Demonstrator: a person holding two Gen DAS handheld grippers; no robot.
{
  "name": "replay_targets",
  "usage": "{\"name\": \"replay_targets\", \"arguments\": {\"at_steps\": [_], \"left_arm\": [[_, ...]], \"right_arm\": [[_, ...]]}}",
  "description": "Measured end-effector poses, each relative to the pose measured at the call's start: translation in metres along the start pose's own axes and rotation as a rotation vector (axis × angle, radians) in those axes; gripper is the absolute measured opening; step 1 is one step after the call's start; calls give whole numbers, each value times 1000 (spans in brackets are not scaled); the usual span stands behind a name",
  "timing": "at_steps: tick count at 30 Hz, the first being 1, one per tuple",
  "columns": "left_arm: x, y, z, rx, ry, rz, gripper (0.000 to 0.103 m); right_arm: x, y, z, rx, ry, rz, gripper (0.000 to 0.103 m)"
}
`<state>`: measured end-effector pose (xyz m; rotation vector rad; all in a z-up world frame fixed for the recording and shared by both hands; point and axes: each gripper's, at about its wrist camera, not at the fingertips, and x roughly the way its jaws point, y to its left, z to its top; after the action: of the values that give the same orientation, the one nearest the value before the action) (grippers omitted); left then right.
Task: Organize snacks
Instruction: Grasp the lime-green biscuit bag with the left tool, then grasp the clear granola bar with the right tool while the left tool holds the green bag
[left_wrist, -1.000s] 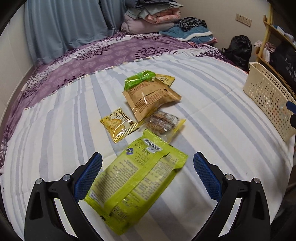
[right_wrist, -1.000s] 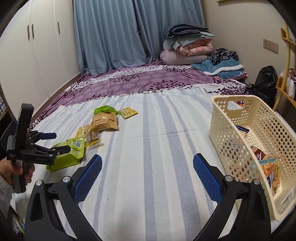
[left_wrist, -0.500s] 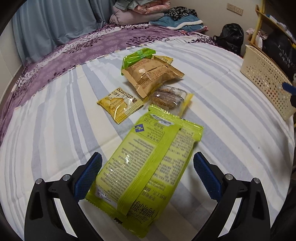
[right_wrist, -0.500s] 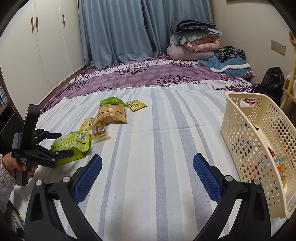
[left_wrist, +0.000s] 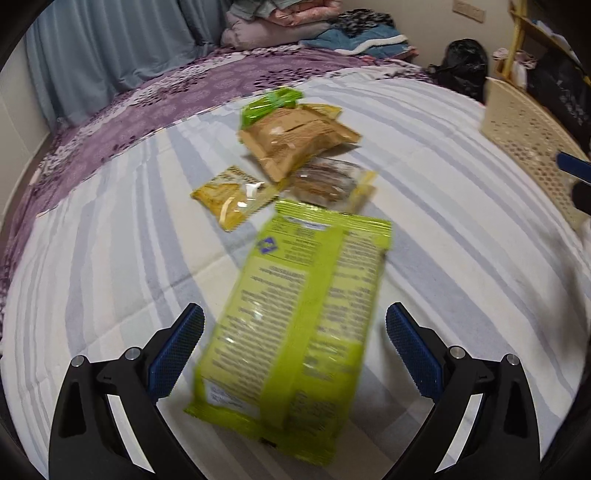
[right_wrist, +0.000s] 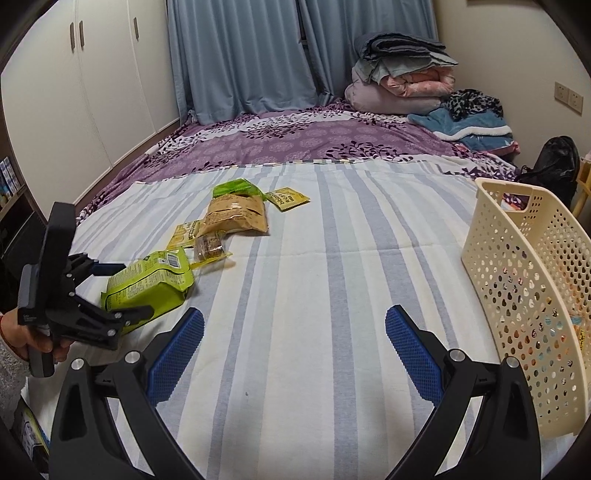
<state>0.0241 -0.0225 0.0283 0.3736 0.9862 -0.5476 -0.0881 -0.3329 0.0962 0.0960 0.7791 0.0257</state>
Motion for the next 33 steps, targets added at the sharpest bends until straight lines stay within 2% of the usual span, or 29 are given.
{"name": "replay_targets", "arguments": {"at_steps": [2,3,4,5,8,10,12,22,25,29,33], "left_arm": [[6,5,3,-18,3,3,100],[8,7,4,-30,-2,-11,97],[9,8,4,-38,-2,-27,89],[9,8,4,-45,-5,-41,88],[6,8,0,-63,-27,-19,83],[0,11,-4,-109,-44,24,74],[-7,16,-7,-157,-60,37,70],[-42,47,-30,-315,-108,117,70],[-52,57,-32,-347,-128,134,70],[-61,63,-37,-377,-136,148,70],[-64,63,-44,-413,-143,130,70]], "right_arm": [[2,4,-1,-10,0,3,98],[2,6,-2,-13,1,3,98],[3,7,-2,-15,3,2,98],[4,7,-2,-15,5,0,98],[11,7,-1,-15,17,-4,98],[18,8,1,-15,28,2,98],[25,11,4,-28,30,9,98],[77,53,27,-125,43,79,98],[99,66,33,-145,71,109,98],[127,79,40,-146,117,144,98],[145,92,45,-179,129,155,97]]}}
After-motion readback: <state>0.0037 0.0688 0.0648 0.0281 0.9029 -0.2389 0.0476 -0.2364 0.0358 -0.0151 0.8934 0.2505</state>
